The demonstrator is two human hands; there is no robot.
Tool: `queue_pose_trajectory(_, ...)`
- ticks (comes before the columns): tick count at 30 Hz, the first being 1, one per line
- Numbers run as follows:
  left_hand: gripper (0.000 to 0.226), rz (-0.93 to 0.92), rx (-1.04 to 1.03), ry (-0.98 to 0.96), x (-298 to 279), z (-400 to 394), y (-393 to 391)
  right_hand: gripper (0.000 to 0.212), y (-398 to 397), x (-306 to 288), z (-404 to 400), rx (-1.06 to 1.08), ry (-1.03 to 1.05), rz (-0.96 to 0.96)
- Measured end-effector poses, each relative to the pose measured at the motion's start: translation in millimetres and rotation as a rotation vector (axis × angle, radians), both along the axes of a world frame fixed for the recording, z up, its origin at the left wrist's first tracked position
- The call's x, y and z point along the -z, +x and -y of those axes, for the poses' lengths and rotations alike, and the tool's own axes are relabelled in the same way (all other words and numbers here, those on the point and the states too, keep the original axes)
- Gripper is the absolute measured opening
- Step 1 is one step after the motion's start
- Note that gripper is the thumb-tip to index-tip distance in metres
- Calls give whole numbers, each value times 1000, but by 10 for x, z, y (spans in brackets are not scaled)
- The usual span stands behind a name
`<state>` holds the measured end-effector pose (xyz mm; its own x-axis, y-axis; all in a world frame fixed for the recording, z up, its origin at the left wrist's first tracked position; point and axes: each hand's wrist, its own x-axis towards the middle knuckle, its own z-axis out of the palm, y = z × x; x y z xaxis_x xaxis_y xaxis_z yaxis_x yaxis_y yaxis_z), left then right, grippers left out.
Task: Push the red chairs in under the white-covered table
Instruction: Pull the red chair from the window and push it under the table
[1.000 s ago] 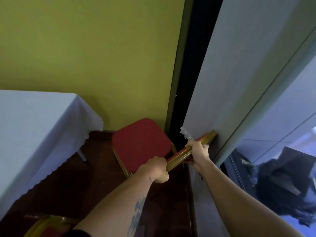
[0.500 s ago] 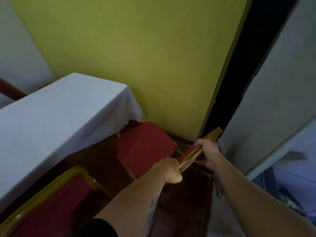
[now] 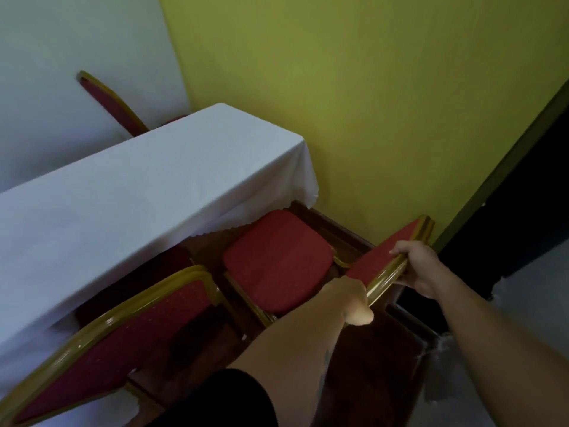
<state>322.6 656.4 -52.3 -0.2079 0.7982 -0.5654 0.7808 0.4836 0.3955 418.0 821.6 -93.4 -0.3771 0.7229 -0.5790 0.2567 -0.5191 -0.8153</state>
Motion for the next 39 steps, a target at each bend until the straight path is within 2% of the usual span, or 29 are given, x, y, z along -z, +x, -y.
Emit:
queue_pose_trajectory(3,47,5,-36,-5,7,-87,-122,52,-166,-6,-113,-29,-3,8)
queue_pose_trajectory(10,53,-2,-125,-22,13,-199,-488,33,-650,-21,-225,-70,31,5)
queue_pose_trajectory(19,52,-2,-187,-46,47,-181,-1028,41,-1262,-44,-151,-73,66,-2)
queue_pose_trajectory(26,50,30,-289,-46,103,-13,-1543,23,-1786,-65,66,-37,103,-11)
queue_pose_trajectory(30,46,64,-343,-26,150,88,-1779,33,-2032,-82,185,-2,122,-2)
queue_pose_trajectory(32,50,77,-351,-34,159,142,-1907,31,-2155,-93,266,20,130,2)
queue_pose_trajectory(35,60,92,-353,-42,175,244,-2117,13,-2343,-116,403,12,125,7)
queue_pose_trajectory(38,65,97,-350,-17,205,297,-2249,10,-2470,-119,450,21,128,12)
queue_pose_trajectory(39,64,98,-348,-10,216,294,-2269,19,-2490,-105,439,34,131,14)
